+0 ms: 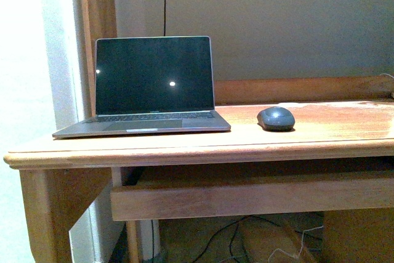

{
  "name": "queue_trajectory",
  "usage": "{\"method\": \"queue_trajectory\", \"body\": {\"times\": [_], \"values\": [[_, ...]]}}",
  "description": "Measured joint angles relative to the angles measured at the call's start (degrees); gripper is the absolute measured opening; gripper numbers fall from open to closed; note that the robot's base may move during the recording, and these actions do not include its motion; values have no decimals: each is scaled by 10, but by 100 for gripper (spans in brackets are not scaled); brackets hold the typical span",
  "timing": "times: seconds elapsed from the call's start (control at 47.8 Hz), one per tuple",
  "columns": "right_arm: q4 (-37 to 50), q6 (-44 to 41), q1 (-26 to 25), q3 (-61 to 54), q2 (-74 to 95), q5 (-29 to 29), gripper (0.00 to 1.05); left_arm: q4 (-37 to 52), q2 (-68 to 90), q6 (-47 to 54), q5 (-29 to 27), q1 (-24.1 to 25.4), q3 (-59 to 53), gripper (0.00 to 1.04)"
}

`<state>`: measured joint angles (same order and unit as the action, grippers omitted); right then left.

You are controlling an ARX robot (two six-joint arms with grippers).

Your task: Place mouse

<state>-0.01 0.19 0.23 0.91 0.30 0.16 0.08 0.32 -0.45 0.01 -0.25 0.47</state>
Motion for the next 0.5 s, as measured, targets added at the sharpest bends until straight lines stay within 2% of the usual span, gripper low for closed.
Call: {"method": "queue_trajectory", "body": {"times": [0.042,0.084,0.503], "values": [[0,0,0,0,0,0,97,0,0,0,0,0,0,97],[0,0,0,0,0,0,99,0,0,0,0,0,0,97],[0,0,0,0,0,0,97,0,0,0,0,0,0,97]]}}
